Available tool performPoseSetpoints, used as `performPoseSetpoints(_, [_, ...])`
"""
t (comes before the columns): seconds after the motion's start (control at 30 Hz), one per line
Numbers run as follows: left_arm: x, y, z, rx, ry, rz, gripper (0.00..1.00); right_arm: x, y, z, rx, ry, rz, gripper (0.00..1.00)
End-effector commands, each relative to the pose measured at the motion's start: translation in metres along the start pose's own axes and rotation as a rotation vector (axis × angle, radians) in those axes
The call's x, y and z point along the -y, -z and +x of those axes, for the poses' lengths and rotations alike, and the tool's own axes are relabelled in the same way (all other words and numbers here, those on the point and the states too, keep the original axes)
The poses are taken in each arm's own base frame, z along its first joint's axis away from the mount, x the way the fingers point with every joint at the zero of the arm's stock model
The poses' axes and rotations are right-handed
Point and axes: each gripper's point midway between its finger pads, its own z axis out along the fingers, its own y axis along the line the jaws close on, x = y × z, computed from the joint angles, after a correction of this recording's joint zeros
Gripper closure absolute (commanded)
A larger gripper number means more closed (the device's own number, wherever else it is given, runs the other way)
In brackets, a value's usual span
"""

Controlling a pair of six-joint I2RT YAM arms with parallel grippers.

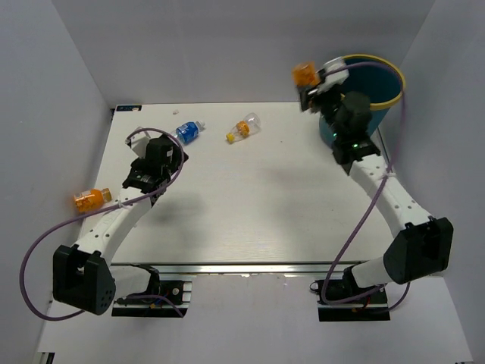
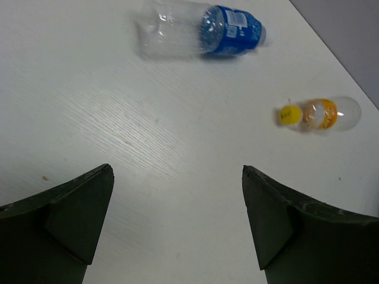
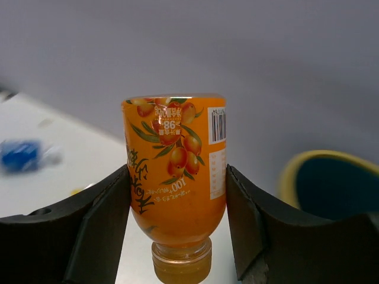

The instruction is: Put the plastic bottles in the bin

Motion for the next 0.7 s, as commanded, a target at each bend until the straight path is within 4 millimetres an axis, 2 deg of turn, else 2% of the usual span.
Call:
performPoseSetpoints(0.0, [-0.025, 0.004, -0.024, 0.07, -0.014, -0.106, 0.02, 0.092, 0.007, -0.023, 0.009, -0.05, 0.295, 0.8])
performPoseSetpoints(0.03, [-0.03, 0.003, -0.024, 0.071, -0.012, -0.126, 0.02, 0.113, 0.007, -0.036, 0.026, -0.052, 0.334, 0.8])
performPoseSetpoints(0.07, [-0.036, 0.002, -0.026, 0.073, -0.008, -0.15, 0.02, 0.126, 0.006, -0.032, 0.016, -0.083, 0.352, 0.8])
performPoseSetpoints(0.1, [-0.046, 0.001, -0.028, 0.082, -0.001, -0.187, 0.02, 0.148, 0.004, -0.005, -0.048, -0.106, 0.371, 0.8])
performPoseSetpoints(0.13, [-0.051, -0.001, -0.028, 0.085, 0.014, -0.21, 0.02, 0.16, 0.002, 0.001, -0.061, -0.133, 0.386, 0.79])
performPoseSetpoints(0.17, [-0.057, -0.003, -0.029, 0.089, 0.022, -0.229, 0.02, 0.172, -0.001, -0.004, -0.048, -0.157, 0.406, 0.75])
performPoseSetpoints(0.2, [-0.062, -0.003, -0.03, 0.092, 0.022, -0.252, 0.02, 0.191, -0.005, 0.021, -0.093, -0.189, 0.442, 0.73])
performPoseSetpoints(0.23, [-0.063, -0.004, -0.032, 0.096, 0.025, -0.262, 0.02, 0.202, -0.006, 0.028, -0.106, -0.191, 0.461, 0.71])
performPoseSetpoints(0.27, [-0.066, -0.004, -0.033, 0.099, 0.026, -0.275, 0.02, 0.216, -0.009, 0.017, -0.081, -0.208, 0.494, 0.67])
performPoseSetpoints(0.3, [-0.069, -0.004, -0.033, 0.099, 0.022, -0.291, 0.02, 0.227, -0.013, 0.053, -0.176, -0.236, 0.519, 0.65])
performPoseSetpoints(0.33, [-0.072, -0.003, -0.035, 0.109, 0.024, -0.303, 0.02, 0.233, -0.016, 0.059, -0.204, -0.248, 0.533, 0.57])
performPoseSetpoints(0.37, [-0.076, -0.003, -0.038, 0.119, 0.032, -0.316, 0.02, 0.243, -0.022, 0.036, -0.174, -0.251, 0.555, 0.5])
performPoseSetpoints(0.4, [-0.079, -0.003, -0.039, 0.124, 0.043, -0.325, 0.02, 0.261, -0.019, 0.065, -0.24, -0.29, 0.594, 0.39])
performPoseSetpoints(0.43, [-0.083, -0.003, -0.039, 0.124, 0.05, -0.333, 0.02, 0.262, -0.015, 0.076, -0.291, -0.312, 0.603, 0.24])
performPoseSetpoints(0.47, [-0.09, -0.003, -0.042, 0.13, 0.065, -0.346, 0.02, 0.268, -0.013, 0.079, -0.297, -0.319, 0.638, 0.13])
performPoseSetpoints(0.5, [-0.091, -0.004, -0.044, 0.132, 0.074, -0.342, 0.02, 0.267, -0.012, 0.086, -0.307, -0.337, 0.651, 0.11])
performPoseSetpoints(0.57, [-0.099, -0.005, -0.049, 0.138, 0.102, -0.356, 0.02, 0.265, -0.01, 0.081, -0.282, -0.335, 0.645, 0.11])
performPoseSetpoints(0.6, [-0.1, -0.005, -0.052, 0.145, 0.114, -0.356, 0.02, 0.26, -0.007, 0.094, -0.304, -0.342, 0.641, 0.11])
performPoseSetpoints(0.67, [-0.105, -0.005, -0.061, 0.157, 0.138, -0.366, 0.02, 0.255, -0.006, 0.083, -0.278, -0.308, 0.601, 0.11])
